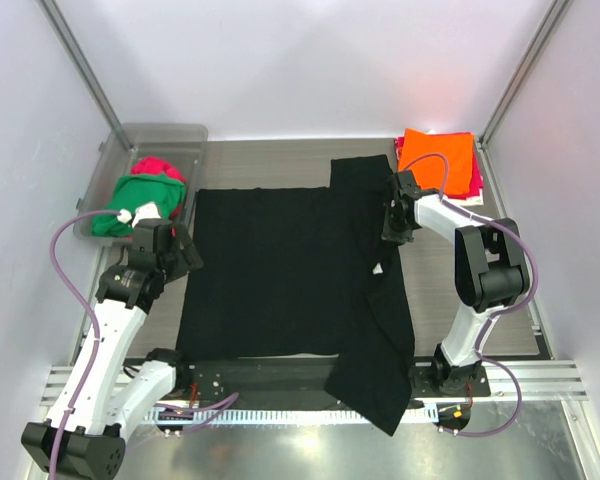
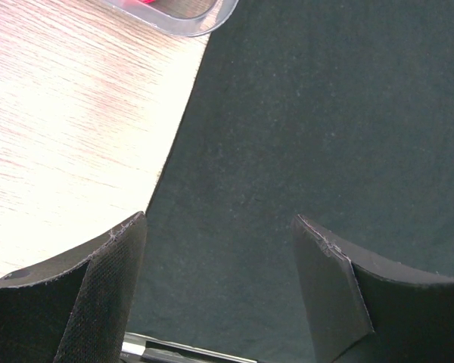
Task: Fold and stack the t-shirts
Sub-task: Flatten the tshirt out
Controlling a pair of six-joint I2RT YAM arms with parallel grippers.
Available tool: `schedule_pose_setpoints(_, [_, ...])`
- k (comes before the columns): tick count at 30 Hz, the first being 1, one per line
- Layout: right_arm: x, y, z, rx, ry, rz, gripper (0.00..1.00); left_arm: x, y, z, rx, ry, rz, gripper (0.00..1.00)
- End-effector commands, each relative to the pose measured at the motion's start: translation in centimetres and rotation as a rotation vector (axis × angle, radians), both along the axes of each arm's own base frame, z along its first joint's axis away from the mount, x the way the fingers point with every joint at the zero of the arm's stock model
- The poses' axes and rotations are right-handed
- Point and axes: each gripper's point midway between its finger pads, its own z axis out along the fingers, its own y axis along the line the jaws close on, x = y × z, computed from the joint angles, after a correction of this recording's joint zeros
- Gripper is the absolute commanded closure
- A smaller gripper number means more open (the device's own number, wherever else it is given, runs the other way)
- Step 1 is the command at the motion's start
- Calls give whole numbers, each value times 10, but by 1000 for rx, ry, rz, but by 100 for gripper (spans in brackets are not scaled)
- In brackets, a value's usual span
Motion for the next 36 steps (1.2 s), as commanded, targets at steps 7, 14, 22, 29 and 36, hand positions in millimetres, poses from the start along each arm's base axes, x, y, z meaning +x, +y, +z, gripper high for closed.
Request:
schedule_pose_setpoints(7, [6, -43, 38, -70, -91, -112, 99, 6, 3, 8, 16, -42, 5, 22])
schedule_pose_setpoints(14, [-14, -184, 65, -266, -140, -513, 88, 8, 0, 6, 12, -33, -7, 22])
schedule_pose_setpoints(22, [7, -174, 78, -120, -144, -518, 11, 7, 0, 6, 9, -32, -11, 22])
schedule_pose_setpoints(29, [-21, -117, 132, 121, -280, -397, 12, 9, -3, 0, -3, -10, -12, 22])
schedule_pose_setpoints(36, [-83, 3, 73, 379, -85, -212, 23, 14, -8, -9, -10, 36, -29, 25])
